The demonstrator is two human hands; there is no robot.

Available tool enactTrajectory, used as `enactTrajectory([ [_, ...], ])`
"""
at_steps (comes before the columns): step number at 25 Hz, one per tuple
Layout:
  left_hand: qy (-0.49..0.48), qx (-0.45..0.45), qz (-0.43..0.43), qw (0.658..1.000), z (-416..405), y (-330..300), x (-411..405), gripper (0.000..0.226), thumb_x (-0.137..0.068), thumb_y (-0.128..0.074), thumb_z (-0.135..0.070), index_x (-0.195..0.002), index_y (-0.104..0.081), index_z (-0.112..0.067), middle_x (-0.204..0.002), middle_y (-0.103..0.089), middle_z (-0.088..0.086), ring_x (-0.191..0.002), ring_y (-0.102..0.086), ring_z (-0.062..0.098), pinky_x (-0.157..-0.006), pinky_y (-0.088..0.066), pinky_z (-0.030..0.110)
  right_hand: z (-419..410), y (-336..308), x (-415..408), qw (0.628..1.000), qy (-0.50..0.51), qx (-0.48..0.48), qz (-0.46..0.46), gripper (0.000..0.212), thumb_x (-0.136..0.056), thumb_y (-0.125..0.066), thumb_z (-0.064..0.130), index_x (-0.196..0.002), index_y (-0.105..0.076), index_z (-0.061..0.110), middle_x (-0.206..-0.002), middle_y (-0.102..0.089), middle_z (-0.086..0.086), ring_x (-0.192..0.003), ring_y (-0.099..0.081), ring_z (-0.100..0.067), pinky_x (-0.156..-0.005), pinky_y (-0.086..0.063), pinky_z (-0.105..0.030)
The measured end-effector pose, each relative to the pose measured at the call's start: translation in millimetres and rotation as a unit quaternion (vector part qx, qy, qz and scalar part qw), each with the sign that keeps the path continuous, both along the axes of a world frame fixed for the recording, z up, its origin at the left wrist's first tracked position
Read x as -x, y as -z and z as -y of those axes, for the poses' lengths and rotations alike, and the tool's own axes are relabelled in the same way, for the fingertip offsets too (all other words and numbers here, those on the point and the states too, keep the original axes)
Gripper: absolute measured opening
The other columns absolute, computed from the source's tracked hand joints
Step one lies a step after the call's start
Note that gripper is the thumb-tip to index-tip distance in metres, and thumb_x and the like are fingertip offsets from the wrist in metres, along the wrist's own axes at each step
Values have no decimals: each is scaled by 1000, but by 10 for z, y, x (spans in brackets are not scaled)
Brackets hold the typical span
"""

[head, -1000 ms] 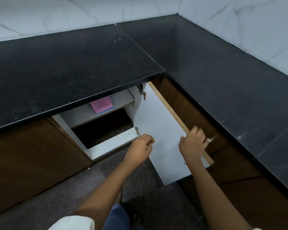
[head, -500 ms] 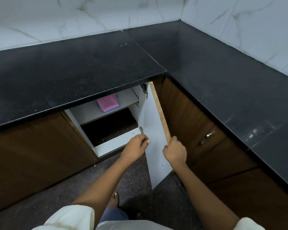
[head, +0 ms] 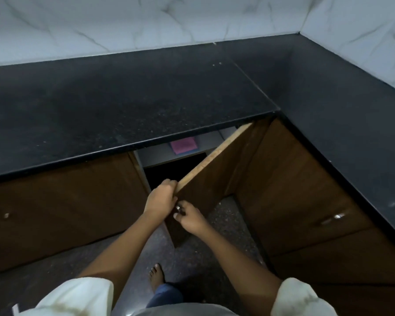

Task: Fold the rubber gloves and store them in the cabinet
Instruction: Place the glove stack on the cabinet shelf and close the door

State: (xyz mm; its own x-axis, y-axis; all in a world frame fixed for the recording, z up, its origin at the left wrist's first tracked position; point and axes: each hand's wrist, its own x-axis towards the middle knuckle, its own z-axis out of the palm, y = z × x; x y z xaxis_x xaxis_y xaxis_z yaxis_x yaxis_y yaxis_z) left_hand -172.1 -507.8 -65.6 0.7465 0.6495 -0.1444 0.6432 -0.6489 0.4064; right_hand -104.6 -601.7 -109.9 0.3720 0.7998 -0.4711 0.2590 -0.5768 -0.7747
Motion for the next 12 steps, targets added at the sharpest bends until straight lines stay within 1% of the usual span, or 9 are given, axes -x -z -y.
enactTrajectory([
  [2, 18, -138, -4, 990, -307, 23, 103, 50, -79, -63, -9, -126, -48, -9, -126, -50, 13, -114, -51, 32, -88, -45, 41, -376, -25, 31, 1000, -8, 9, -5, 46, -91, -54, 16, -135, -45, 8, -140, -47, -15, -130, -45, -29, -108, -37, -36],
  [3, 19, -204, -7, 979, -485, 29, 139, 59, -76, -66, -10, -131, -45, -8, -133, -48, 14, -119, -48, 33, -93, -44, 42, -572, -22, 42, 1000, -5, 9, -15, 48, -91, -54, 16, -137, -44, 8, -142, -44, -15, -131, -44, -28, -109, -37, -36],
  [4, 13, -247, -11, 969, -638, 27, 151, 69, -74, -69, -11, -136, -40, -7, -139, -46, 17, -126, -44, 35, -101, -41, 44, -727, -24, 41, 1000, 4, 10, -25, 49, -91, -54, 15, -138, -43, 8, -143, -41, -15, -132, -43, -28, -110, -36, -37],
  [6, 6, -271, -40, 962, -975, 36, 134, 82, -76, -70, -17, -143, -24, -3, -150, -32, 20, -140, -26, 37, -116, -23, 46, -1033, -23, 31, 999, 21, 7, -40, 50, -91, -54, 13, -139, -41, 9, -144, -39, -14, -132, -42, -27, -110, -36, -36],
  [7, -1, -264, -56, 963, -1146, 54, 113, 87, -79, -68, -20, -145, -15, -2, -154, -23, 20, -144, -17, 36, -118, -14, 46, -1180, -17, 27, 999, 28, 4, -46, 50, -91, -54, 13, -139, -40, 9, -145, -38, -14, -132, -42, -27, -109, -36, -35],
  [8, -8, -255, -72, 964, -1307, 68, 87, 89, -81, -66, -23, -146, -10, -2, -156, -18, 20, -145, -12, 35, -119, -10, 45, -1326, -16, 23, 998, 36, 4, -50, 50, -91, -54, 12, -139, -40, 9, -145, -38, -15, -133, -41, -28, -110, -36, -36],
  [9, -12, -252, -87, 964, -1410, 80, 65, 87, -83, -64, -23, -146, -8, -3, -156, -16, 20, -145, -12, 34, -119, -12, 44, -1439, -4, 5, 998, 44, 0, -51, 51, -91, -54, 11, -140, -40, 8, -145, -38, -15, -133, -41, -28, -111, -36, -37],
  [10, -14, -256, -91, 962, -1495, 89, 49, 82, -84, -62, -20, -146, -11, -3, -155, -20, 19, -144, -16, 34, -118, -17, 44, -1547, -11, -9, 997, 50, 0, -53, 51, -91, -54, 10, -140, -40, 8, -145, -38, -16, -133, -41, -28, -111, -35, -38],
  [12, -16, -278, -71, 958, -1585, 100, 37, 66, -83, -62, -14, -140, -31, -5, -146, -41, 17, -135, -37, 32, -108, -36, 44, -1714, -3, -38, 997, 59, -3, -54, 51, -90, -55, 10, -139, -40, 8, -144, -39, -17, -133, -41, -28, -111, -36, -40],
])
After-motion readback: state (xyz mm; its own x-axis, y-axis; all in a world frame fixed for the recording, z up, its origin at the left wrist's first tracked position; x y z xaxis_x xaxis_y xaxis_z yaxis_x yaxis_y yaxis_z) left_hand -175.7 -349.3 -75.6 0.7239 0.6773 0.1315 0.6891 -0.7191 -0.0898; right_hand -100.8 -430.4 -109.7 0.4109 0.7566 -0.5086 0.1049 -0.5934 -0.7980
